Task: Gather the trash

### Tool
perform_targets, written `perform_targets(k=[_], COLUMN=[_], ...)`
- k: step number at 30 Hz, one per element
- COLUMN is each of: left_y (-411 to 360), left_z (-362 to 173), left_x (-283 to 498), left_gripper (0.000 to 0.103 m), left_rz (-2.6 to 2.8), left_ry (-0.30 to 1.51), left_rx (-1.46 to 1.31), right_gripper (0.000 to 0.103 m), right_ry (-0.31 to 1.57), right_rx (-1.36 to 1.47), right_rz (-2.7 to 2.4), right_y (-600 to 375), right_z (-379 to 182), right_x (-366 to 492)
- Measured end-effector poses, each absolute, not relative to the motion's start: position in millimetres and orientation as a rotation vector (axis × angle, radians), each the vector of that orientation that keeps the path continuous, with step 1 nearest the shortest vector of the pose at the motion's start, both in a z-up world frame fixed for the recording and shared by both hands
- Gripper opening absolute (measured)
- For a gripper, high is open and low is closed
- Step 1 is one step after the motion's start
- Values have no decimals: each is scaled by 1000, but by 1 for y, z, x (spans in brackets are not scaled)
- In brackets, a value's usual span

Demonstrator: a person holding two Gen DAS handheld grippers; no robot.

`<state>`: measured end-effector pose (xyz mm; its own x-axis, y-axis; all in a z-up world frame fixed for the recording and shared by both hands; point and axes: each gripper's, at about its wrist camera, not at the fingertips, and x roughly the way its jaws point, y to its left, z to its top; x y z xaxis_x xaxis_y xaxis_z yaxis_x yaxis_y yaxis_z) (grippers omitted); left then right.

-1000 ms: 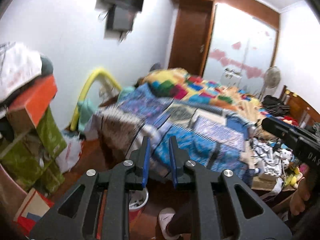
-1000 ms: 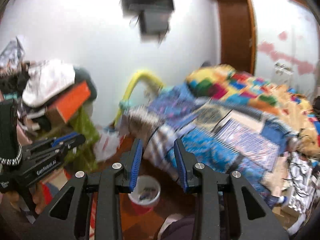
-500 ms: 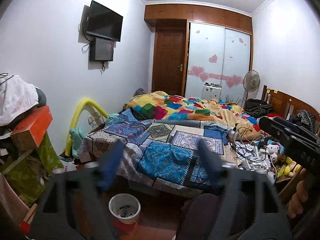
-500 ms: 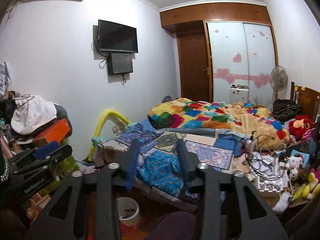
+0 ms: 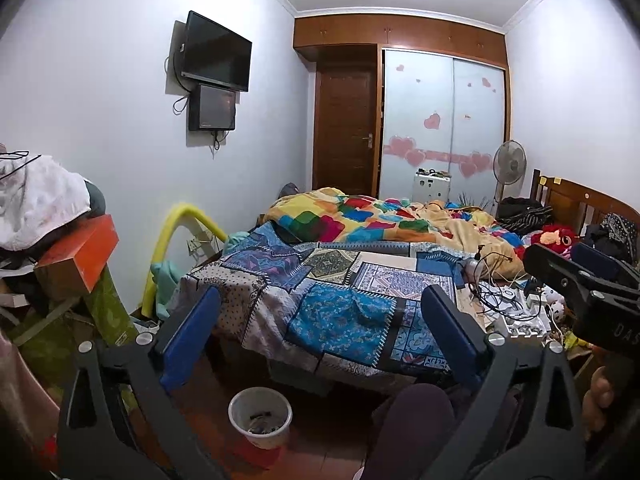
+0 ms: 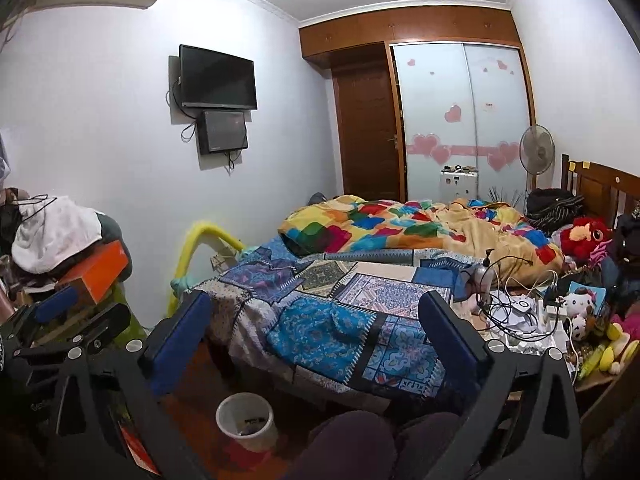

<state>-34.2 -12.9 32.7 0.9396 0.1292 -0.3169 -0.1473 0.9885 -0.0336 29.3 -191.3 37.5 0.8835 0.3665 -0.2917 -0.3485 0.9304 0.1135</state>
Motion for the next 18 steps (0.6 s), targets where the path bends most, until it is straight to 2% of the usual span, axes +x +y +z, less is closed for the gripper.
perform_targets(k=[18], left_y=[-11], left_z=[27], left_x=[-36], left_gripper=[103], left_rz=[141], left_ry=[333], left_rx=[-79], right_gripper=[103], right_ry=[305], right_rx=[23], right_rz=[363], right_y=[-193], right_z=[39], right_x=[22])
